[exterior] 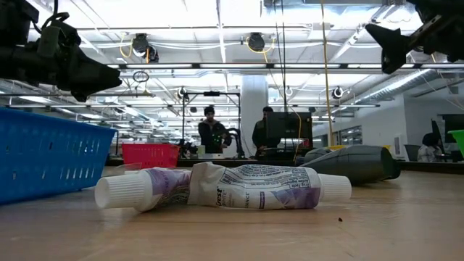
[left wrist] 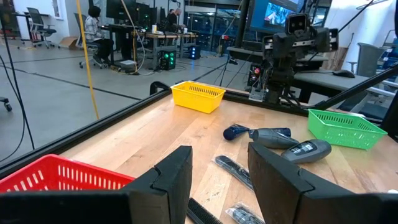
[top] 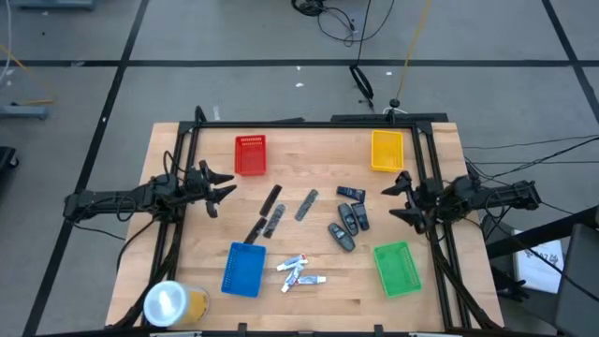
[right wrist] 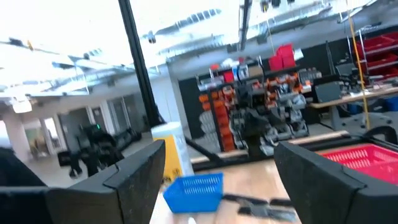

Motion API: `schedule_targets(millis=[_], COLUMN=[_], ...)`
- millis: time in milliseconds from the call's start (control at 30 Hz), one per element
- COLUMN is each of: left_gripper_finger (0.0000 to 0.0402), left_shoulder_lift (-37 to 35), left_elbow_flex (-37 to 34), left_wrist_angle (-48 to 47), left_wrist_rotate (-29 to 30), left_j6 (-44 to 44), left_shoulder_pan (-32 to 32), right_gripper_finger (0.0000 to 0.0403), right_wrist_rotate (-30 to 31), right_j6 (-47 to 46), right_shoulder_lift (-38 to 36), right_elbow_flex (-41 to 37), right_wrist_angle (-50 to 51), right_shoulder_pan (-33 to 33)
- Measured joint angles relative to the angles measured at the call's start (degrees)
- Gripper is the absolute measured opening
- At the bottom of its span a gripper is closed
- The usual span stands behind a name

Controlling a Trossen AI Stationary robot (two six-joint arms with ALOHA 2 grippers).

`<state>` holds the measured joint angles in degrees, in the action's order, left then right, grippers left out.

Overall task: Pick & Place Travel size toiletries
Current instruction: Put the top blue shave cream into the yellow basket

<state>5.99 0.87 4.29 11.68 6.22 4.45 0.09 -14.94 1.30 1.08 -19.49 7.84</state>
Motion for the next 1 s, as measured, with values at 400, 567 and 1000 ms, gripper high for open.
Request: schedule_targets(millis=[400, 567, 1000], left_gripper_finger=[0.0154, 0.0154, 0.0154], left_shoulder_lift=[0.0, 0.0, 0.0], left_elbow_flex=[0.0, 0.0, 0.0], left_wrist_angle=[0.0, 0.0, 0.0], left_wrist_rotate=[0.0, 0.0, 0.0], left_j6=[0.0, 0.0, 0.0], left_shoulder_pan=[0.0, 0.0, 0.0], right_gripper_finger=[0.0293, 0.0293, 0.0293], right_wrist_rotate=[4.6, 4.7, 10.7], right_j6=[0.8, 1.5, 6.2], right_shoulder_lift=[0.0, 0.0, 0.0], right_elbow_flex=[0.0, 0.0, 0.0], right_wrist_angle=[-2.0, 0.0, -0.3], right_shoulder_pan=[0.0, 0.0, 0.0])
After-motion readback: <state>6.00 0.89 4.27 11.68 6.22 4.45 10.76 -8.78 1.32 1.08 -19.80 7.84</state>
